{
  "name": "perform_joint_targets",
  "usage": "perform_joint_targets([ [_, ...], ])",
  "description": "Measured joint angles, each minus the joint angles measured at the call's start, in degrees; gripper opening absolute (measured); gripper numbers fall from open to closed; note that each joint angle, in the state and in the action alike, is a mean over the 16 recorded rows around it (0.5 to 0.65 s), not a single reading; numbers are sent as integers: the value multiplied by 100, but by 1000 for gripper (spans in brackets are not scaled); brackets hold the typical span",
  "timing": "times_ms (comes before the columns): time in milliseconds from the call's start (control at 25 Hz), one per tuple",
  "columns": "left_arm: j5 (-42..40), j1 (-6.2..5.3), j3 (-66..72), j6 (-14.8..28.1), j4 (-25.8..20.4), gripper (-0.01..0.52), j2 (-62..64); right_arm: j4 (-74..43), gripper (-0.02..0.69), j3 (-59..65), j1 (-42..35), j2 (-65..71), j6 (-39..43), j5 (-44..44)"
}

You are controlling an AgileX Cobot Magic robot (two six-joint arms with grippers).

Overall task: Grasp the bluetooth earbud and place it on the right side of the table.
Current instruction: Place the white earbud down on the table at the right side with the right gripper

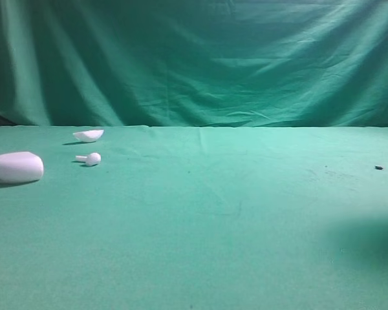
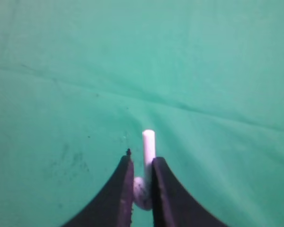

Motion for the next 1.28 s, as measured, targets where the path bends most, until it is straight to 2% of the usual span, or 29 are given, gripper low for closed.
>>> perform_joint_targets([
  [160, 0, 0, 0, 0, 0, 0, 0, 12, 76, 1046, -286, 15, 40, -909],
  [360, 0, 0, 0, 0, 0, 0, 0, 36, 76, 1702, -338, 428, 16, -1763],
  [720, 0, 0, 0, 0, 0, 0, 0, 43, 86, 1826, -182, 1110, -131, -2356],
  [920, 0, 0, 0, 0, 0, 0, 0, 17, 153, 1826, -123, 1204, -183, -2463],
  [1280, 0, 0, 0, 0, 0, 0, 0, -21, 331, 1788, -119, 1158, -186, -2351],
])
